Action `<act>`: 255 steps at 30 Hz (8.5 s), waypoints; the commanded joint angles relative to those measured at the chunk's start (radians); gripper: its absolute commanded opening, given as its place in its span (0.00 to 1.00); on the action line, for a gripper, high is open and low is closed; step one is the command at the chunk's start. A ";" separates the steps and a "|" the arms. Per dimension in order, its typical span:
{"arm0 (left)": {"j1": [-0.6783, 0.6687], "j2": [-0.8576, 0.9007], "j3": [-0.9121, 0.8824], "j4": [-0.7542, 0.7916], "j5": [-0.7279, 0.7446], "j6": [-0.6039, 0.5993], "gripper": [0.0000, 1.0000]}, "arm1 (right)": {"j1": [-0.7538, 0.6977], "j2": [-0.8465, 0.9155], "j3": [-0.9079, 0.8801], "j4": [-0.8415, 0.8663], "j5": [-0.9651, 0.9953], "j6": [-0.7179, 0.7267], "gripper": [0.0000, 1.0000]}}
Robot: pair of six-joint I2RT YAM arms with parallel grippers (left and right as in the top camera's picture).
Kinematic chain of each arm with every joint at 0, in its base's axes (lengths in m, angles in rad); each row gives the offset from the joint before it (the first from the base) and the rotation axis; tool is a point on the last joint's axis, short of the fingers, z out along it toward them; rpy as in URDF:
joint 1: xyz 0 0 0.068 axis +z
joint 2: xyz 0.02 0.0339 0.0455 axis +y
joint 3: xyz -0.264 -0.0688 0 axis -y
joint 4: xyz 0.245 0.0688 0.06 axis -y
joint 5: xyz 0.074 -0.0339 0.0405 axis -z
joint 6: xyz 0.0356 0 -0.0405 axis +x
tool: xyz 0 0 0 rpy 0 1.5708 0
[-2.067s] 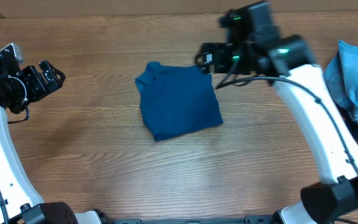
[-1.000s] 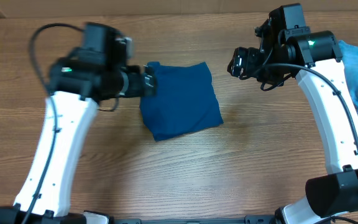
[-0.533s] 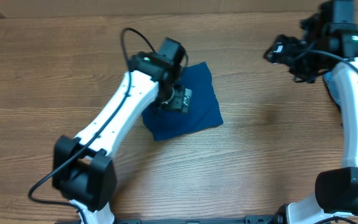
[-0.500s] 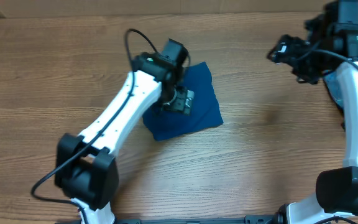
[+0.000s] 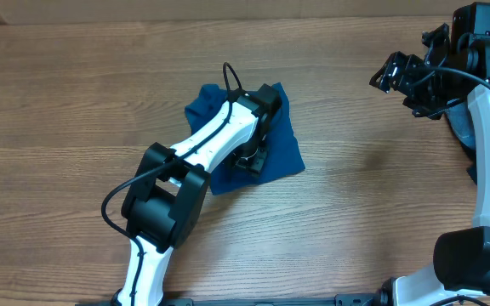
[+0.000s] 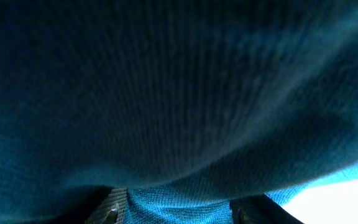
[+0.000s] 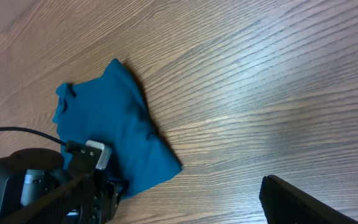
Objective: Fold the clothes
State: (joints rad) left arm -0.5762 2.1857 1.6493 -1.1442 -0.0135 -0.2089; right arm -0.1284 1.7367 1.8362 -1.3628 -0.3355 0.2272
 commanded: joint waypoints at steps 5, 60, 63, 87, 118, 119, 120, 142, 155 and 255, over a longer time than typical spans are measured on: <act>0.078 0.085 0.003 -0.032 -0.227 -0.006 0.56 | 0.003 -0.011 0.029 -0.012 -0.006 -0.020 0.89; 0.042 0.156 0.478 -0.162 -0.560 -0.341 0.77 | -0.018 -0.011 0.030 0.023 0.002 -0.041 0.94; 0.012 0.207 0.478 -0.156 -0.597 -0.362 0.79 | -0.049 -0.011 0.030 0.026 -0.068 -0.042 0.93; 0.011 0.362 0.481 -0.186 -0.803 -0.468 0.83 | -0.096 -0.011 0.030 -0.016 -0.104 -0.072 0.88; 0.089 0.444 0.481 -0.231 -0.746 -0.433 0.69 | -0.096 -0.011 0.030 -0.016 -0.104 -0.076 0.87; 0.092 0.444 0.481 -0.231 -0.740 -0.430 0.63 | -0.096 -0.011 0.030 -0.016 -0.104 -0.076 0.87; 0.094 0.444 0.481 -0.230 -0.734 -0.420 0.57 | -0.096 -0.011 0.030 -0.016 -0.104 -0.076 0.88; 0.100 0.381 0.869 -0.547 -0.775 -0.369 0.04 | -0.096 -0.011 0.030 -0.027 -0.104 -0.079 0.87; 0.149 0.261 0.933 -0.546 -0.783 -0.318 0.04 | -0.096 -0.011 0.030 -0.019 -0.104 -0.079 0.87; 1.060 0.170 0.923 0.408 -0.571 0.634 0.05 | -0.095 -0.011 0.030 -0.113 -0.119 -0.071 0.87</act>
State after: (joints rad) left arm 0.4519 2.3550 2.5568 -0.7765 -0.5251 0.4168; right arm -0.2256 1.7367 1.8366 -1.4731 -0.4419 0.1570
